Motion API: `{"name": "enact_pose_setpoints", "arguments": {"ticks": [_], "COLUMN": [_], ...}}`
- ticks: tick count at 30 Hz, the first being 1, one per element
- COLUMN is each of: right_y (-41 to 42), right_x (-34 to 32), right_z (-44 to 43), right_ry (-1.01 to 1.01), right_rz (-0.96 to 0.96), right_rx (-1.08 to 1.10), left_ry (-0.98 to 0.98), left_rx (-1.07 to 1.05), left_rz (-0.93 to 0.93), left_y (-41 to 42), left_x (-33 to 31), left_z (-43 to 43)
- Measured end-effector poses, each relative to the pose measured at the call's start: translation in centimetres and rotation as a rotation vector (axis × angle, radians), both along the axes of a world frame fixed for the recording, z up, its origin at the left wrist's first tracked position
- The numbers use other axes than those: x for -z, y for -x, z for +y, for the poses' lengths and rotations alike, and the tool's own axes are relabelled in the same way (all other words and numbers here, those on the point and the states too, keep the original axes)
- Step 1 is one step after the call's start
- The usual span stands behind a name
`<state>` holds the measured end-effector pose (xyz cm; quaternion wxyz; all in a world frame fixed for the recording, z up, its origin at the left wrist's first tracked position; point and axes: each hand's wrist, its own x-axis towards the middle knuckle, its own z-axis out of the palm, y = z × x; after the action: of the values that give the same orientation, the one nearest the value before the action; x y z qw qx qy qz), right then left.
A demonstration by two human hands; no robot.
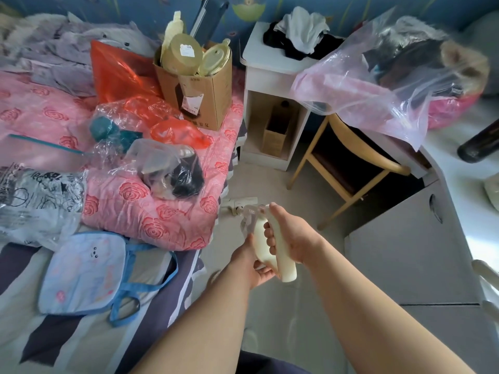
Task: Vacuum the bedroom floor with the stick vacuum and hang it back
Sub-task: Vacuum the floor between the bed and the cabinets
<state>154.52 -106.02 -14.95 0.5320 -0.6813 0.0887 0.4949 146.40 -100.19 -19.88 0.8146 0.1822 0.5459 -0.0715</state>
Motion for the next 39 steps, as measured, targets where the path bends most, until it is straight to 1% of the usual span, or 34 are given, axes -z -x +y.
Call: {"name": "enact_pose_setpoints", "arguments": {"ticks": [7, 18, 24, 39], "right_y": [2.2, 4.8, 7.0, 15.0], "right_x": [-0.2, -1.9, -2.2, -3.2], "right_z": [-2.2, -3.3, -3.1, -3.2], "right_ry": [0.04, 0.074, 0.093, 0.051], "right_rz": [-0.019, -0.068, -0.06, -0.041], "right_rx": [-0.055, -0.113, -0.065, 0.026], "left_ry": [0.02, 0.063, 0.08, 0.09], "left_rx": [-0.021, 0.027, 0.074, 0.15], "left_rz": [-0.024, -0.056, -0.043, 0.013], "left_y": [2.6, 5.1, 7.1, 14.4], "left_x": [0.1, -0.6, -1.2, -1.9], "left_z": [-2.4, -3.0, -2.6, -1.9]}}
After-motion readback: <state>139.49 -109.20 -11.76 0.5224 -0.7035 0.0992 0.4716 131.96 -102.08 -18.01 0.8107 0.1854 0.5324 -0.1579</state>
